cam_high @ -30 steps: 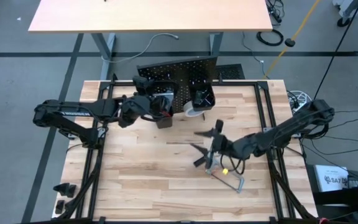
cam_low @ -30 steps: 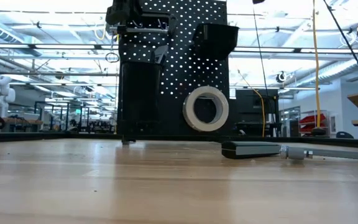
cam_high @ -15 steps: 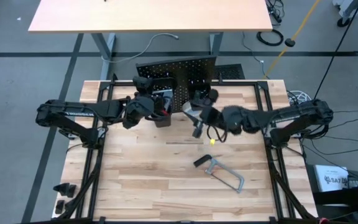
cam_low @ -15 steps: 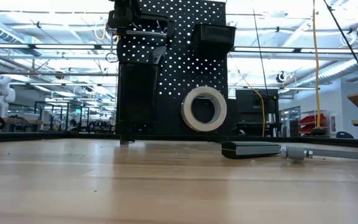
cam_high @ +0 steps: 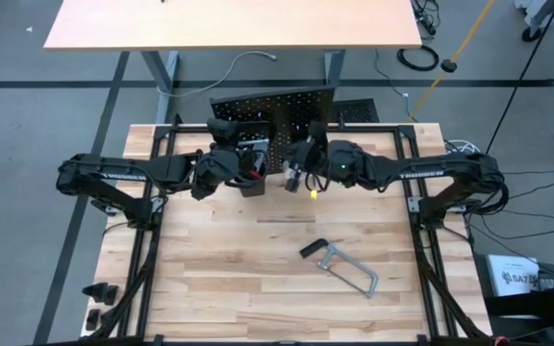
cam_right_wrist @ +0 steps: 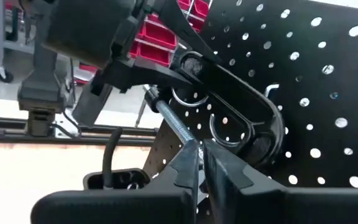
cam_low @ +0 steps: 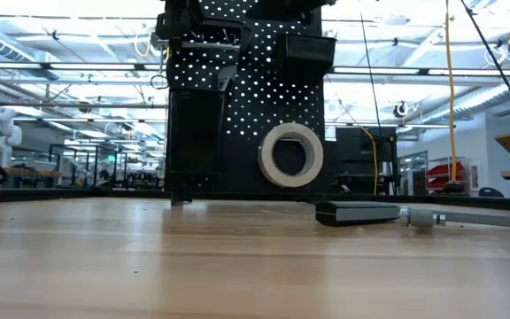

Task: Hang tools onto peg board
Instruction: Hang the clamp on the pegboard

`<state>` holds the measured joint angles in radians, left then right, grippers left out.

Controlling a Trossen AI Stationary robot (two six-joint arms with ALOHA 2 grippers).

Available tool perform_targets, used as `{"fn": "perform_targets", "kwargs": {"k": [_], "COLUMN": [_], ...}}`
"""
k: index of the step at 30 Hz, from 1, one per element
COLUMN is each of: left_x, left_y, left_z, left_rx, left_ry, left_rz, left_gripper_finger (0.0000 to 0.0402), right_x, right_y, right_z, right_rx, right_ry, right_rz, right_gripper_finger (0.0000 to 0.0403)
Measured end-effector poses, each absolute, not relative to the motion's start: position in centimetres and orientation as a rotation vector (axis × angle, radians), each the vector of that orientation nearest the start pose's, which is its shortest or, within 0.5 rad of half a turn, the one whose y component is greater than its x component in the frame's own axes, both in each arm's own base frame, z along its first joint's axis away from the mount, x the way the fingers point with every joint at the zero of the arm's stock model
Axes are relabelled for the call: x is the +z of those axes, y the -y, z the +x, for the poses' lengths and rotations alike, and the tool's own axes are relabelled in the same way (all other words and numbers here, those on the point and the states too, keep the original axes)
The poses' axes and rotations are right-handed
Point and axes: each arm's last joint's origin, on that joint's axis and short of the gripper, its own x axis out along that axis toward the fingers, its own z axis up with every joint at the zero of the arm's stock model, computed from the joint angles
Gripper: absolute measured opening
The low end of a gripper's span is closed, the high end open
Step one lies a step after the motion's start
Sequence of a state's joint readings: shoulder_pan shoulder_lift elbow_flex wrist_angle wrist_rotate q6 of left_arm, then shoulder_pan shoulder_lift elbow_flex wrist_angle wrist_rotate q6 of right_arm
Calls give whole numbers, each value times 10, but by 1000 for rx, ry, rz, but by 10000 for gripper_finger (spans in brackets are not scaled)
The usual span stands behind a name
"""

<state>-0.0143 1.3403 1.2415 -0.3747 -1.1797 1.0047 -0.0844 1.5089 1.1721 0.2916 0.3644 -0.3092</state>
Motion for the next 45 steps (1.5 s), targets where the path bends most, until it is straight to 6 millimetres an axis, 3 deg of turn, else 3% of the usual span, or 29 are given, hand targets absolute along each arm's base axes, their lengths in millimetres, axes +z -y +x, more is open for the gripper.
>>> {"fn": "perform_targets", "kwargs": {"k": [15,30,45], "left_x": [361,363,371], "left_y": [-18,-19,-28], "left_z": [282,281,282], "left_rx": [774,834,937], "left_ry": [-931,-948,-947], "left_rz": [1170,1164,1155], "left_gripper_finger": [132,213,217], "right_x": [334,333,330], "right_y": [51,51,50], "right_z": [352,352,352], "right_rx": [-522,-520,-510], "right_ry": [-106,-112,-131], "right_rz": [-332,-305,-276], "right_gripper_finger": [1,0,0]}}
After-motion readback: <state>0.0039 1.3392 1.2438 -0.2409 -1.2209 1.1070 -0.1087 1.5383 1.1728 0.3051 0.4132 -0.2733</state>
